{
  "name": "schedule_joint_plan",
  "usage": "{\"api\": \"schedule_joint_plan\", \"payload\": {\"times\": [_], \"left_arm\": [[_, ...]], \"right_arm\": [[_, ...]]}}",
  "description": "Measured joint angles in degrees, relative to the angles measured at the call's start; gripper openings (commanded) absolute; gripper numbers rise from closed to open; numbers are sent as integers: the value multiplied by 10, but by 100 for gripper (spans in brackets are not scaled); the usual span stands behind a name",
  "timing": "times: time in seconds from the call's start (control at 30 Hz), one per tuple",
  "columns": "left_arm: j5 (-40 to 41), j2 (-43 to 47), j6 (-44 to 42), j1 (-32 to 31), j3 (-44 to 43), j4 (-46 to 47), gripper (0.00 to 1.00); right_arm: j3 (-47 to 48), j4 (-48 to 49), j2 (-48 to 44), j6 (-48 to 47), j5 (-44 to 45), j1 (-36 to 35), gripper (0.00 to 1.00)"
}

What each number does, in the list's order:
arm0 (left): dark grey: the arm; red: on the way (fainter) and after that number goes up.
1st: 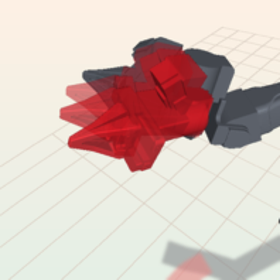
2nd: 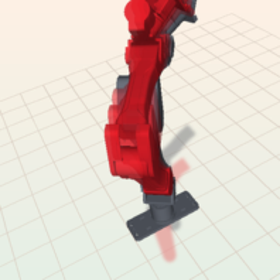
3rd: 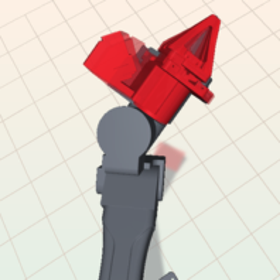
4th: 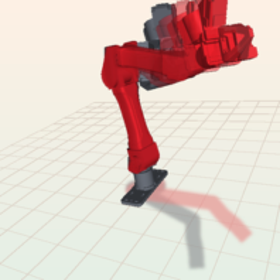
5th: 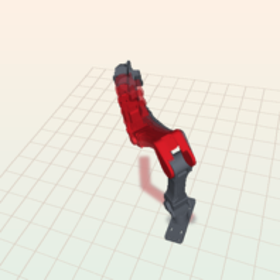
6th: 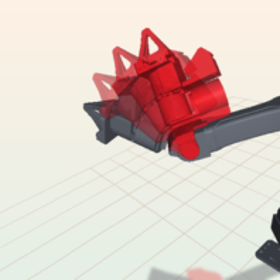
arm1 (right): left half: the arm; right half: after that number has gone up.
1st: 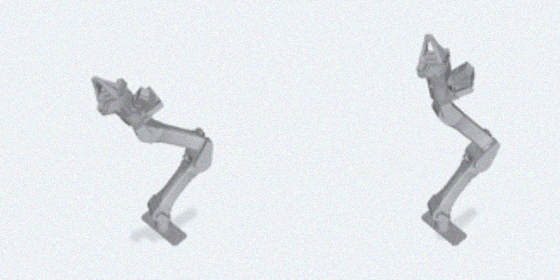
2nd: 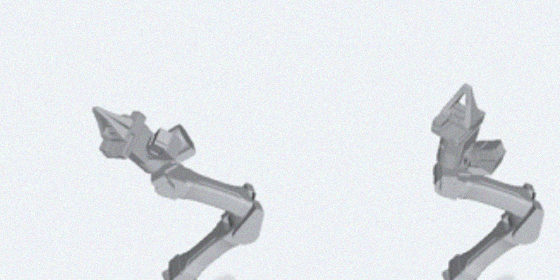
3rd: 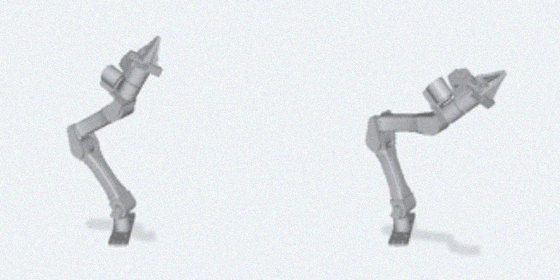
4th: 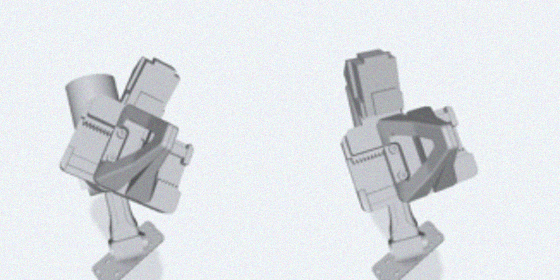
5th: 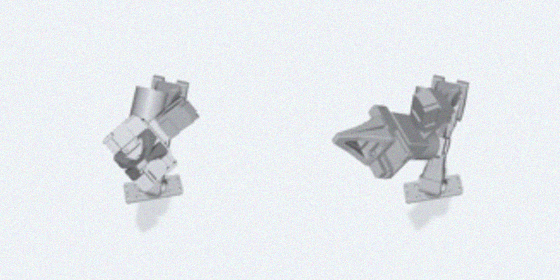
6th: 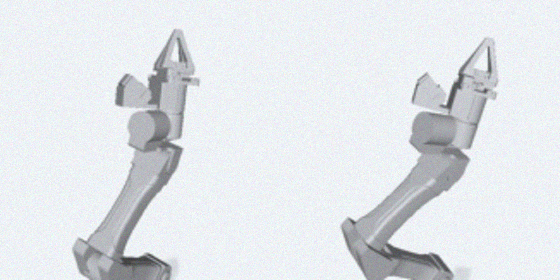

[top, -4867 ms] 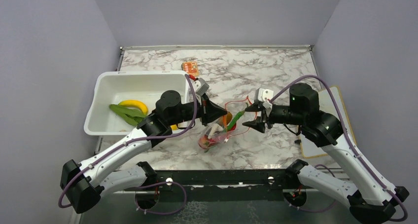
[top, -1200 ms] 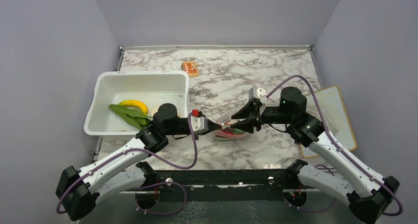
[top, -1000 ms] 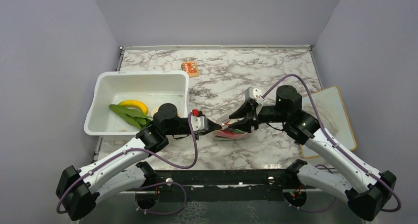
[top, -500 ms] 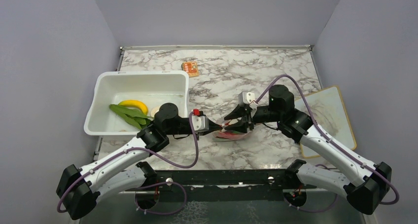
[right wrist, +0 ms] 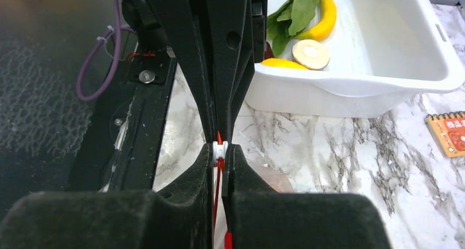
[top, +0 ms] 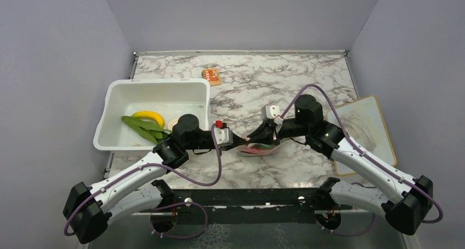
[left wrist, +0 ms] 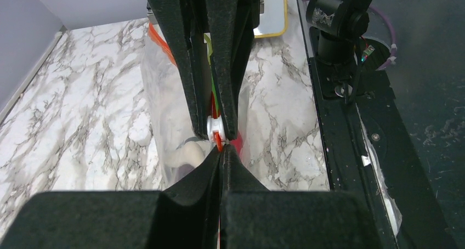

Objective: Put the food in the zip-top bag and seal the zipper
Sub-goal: Zip the zipper food storage bag at the center of the board.

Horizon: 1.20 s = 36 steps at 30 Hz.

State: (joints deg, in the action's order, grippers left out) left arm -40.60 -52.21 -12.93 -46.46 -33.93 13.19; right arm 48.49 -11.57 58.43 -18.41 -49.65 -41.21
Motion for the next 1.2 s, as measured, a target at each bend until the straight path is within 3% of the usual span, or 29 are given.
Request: {"api": "schedule_joint_plan", "payload": {"times": [0.63, 0.73, 0.8, 0.93, 1.2], "left_arm": [[8, 43, 0, -1, 0, -9, 0], [5, 43, 0, -1, 0, -7, 29], [0, 40, -1, -1, 0, -4, 41], [-10, 16, -1, -1, 0, 4, 51], [-15, -37, 0, -1, 0, 14, 52]], "right_arm": [[3, -103, -58, -78, 67, -6, 1], [3, -111, -60, -78, 68, -6, 1], [3, -107, -62, -75, 68, -6, 1], [3, -84, -61, -58, 60, -6, 1], [3, -47, -44, -35, 36, -6, 1]]}}
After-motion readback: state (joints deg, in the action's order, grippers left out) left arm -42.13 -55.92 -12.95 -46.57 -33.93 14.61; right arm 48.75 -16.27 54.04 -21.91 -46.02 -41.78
